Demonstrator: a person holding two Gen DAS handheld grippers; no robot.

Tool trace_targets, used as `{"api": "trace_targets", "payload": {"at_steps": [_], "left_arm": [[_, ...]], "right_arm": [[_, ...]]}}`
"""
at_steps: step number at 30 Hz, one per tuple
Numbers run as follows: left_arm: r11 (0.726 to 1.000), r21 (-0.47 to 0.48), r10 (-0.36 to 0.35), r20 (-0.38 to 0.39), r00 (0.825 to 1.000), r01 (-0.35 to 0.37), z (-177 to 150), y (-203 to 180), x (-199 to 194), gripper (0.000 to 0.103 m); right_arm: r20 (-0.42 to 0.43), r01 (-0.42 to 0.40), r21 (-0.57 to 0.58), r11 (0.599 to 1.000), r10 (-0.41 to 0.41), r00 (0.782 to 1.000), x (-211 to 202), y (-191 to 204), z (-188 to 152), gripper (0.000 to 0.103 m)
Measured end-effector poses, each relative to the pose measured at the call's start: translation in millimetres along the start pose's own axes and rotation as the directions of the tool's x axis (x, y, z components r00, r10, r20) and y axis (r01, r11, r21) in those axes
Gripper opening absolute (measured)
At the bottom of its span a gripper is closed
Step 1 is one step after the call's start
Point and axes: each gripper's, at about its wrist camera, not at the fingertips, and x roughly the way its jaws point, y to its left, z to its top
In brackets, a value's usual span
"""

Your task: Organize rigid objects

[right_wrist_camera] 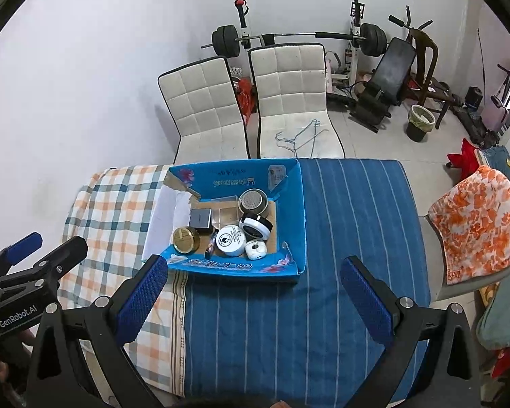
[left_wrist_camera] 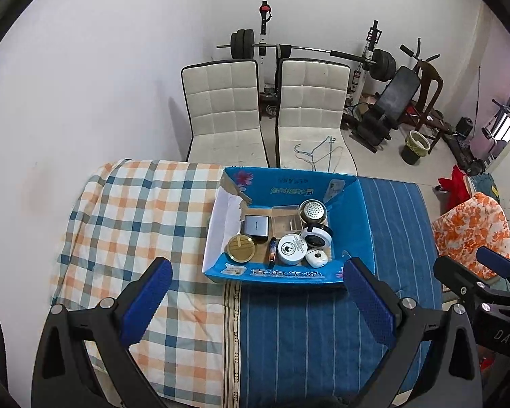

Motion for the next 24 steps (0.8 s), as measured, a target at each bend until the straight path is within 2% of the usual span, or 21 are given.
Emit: {"api": "trace_targets", "payload": {"at_steps": [24], "left_arm": [[1.000, 0.003, 0.005, 0.004, 1.000, -0.005, -8.3, 1.6, 5.7, 0.103]], "right_arm": [[0.009, 0.036, -0.012, 0.999, -0.035, 0.999, 0.9, -6.7, -2.8, 0.103]]}}
